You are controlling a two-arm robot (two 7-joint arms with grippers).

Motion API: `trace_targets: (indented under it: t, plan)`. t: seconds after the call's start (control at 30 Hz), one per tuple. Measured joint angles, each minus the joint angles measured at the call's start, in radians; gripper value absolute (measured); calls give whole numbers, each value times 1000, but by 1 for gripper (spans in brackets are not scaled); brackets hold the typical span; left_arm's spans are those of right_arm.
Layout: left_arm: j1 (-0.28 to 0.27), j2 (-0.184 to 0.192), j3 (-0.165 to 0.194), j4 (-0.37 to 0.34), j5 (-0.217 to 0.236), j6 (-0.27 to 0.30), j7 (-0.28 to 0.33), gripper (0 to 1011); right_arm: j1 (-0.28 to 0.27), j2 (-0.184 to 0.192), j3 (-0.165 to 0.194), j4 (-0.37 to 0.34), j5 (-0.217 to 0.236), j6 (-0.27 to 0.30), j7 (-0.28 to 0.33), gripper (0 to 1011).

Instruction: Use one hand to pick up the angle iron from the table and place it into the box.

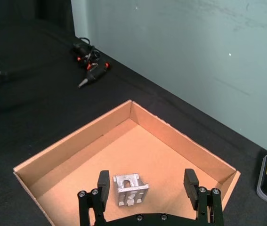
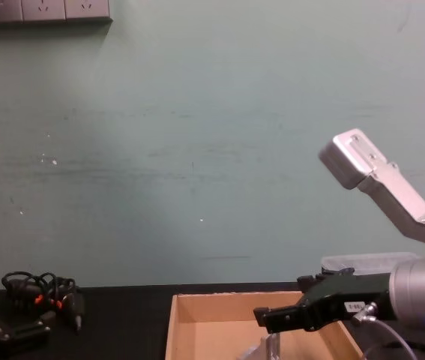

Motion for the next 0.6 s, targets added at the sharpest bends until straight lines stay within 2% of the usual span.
trace_targets:
  t: [0.23,0.4,0.53,0.57,0.6]
  plan:
    - [0,0,0,0,0,0,0,1000,-37,34,21,-73,4,-11,26,1000]
    - [0,0,0,0,0,0,0,1000,-68,98,33,-160,10,-25,69,1000]
    - [0,0,0,0,0,0,0,1000,-92,174,33,-230,22,-41,137,1000]
    - [0,0,0,0,0,0,0,1000,-92,174,33,-230,22,-41,137,1000]
    - [0,0,0,0,0,0,0,1000,-100,200,31,-254,26,-46,158,1000]
